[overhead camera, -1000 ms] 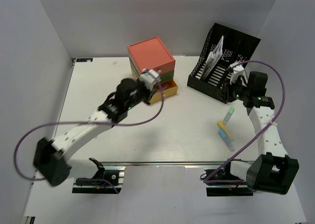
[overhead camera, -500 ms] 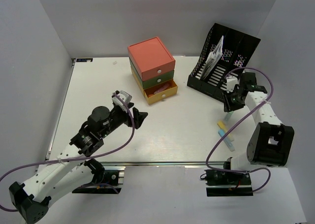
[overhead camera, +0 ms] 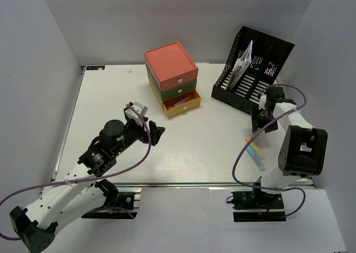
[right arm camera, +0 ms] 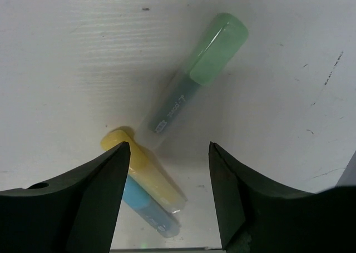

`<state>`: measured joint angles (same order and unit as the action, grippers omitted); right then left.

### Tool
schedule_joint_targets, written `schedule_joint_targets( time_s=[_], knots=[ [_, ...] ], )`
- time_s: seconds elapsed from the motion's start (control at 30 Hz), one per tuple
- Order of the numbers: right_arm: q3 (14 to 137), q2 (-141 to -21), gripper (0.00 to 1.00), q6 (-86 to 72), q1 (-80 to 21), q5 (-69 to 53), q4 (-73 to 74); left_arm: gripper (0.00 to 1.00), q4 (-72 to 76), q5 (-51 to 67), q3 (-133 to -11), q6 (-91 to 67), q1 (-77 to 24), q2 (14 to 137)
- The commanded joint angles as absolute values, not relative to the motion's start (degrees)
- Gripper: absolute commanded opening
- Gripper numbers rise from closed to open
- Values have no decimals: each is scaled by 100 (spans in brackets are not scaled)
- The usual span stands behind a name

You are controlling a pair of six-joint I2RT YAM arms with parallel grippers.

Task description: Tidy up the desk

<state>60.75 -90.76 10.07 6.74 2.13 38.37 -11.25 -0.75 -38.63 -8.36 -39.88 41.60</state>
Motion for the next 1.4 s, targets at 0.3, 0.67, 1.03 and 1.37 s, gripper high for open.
schedule_joint_targets(
  time_s=[0.3,0.67,1.03,1.37],
  knots=[
    [5318,-9106,55,176,677,747,2348,95,-1107,-360,-3990,-870,-3973,4157],
    [4764,-9088,45,-246,668,1142,1591,95,-1108,-633,-3946,-870,-3973,4289],
    [4263,-8922,10,526,703,1283,870,95,-1046,-765,-3858,-817,-3973,4289],
    [5210,-7172,0,2591,686,-1176,3495,94,-835,-677,-3727,-729,-3973,4157]
  ],
)
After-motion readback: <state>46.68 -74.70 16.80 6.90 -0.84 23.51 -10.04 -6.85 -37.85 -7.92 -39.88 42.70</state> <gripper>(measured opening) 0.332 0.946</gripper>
